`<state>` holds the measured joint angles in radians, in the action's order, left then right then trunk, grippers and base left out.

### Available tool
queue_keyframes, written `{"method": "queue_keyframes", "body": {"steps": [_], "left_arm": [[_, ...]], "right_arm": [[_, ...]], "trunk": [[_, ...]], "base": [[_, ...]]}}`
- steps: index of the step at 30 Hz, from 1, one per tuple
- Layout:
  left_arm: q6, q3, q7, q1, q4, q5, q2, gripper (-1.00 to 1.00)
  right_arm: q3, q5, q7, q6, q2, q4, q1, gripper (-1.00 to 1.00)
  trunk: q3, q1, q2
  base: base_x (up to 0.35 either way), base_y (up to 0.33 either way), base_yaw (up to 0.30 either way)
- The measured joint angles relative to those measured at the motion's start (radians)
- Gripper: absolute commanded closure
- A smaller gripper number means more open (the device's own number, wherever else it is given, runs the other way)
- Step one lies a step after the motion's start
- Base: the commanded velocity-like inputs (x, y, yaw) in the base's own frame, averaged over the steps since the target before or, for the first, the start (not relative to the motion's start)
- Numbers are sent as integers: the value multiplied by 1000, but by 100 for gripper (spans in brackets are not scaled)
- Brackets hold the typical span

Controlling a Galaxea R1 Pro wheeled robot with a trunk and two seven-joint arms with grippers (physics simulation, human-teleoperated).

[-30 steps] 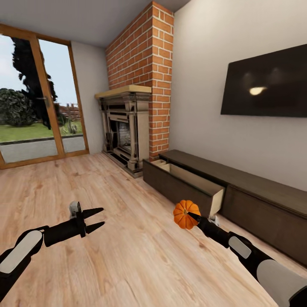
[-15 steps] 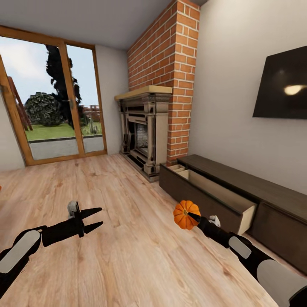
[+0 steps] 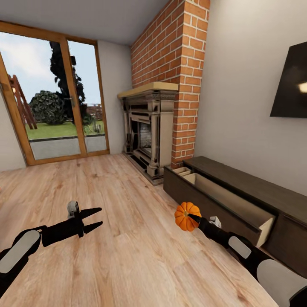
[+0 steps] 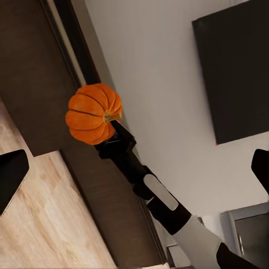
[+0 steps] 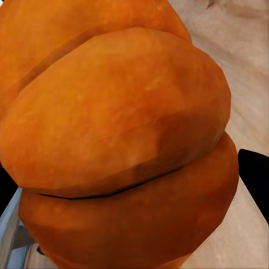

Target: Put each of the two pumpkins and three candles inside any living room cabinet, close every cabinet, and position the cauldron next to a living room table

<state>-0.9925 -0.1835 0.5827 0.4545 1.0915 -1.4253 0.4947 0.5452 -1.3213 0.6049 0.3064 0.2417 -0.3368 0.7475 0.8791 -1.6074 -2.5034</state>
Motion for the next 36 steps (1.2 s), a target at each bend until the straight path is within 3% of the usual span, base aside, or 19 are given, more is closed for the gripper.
{"method": "queue_keyframes", "body": {"steps": [8, 21, 28, 36], "left_arm": [[0, -1, 0, 0, 0, 0, -1, -100], [0, 0, 1, -1, 0, -1, 0, -100], [0, 0, 1, -2, 0, -1, 0, -100], [0, 0, 1, -2, 0, -1, 0, -100]], "right_arm": [[1, 3, 0, 0, 0, -1, 0, 100], [-2, 2, 0, 1, 0, -2, 0, 100], [-3, 54, -1, 1, 0, 0, 0, 100], [-3, 63, -2, -1, 0, 0, 0, 100]], "trunk": [[12, 0, 0], [31, -1, 0], [41, -1, 0], [52, 0, 0]], "base": [[259, 0, 132], [15, 0, 160], [1, 0, 166], [195, 50, 163]]}}
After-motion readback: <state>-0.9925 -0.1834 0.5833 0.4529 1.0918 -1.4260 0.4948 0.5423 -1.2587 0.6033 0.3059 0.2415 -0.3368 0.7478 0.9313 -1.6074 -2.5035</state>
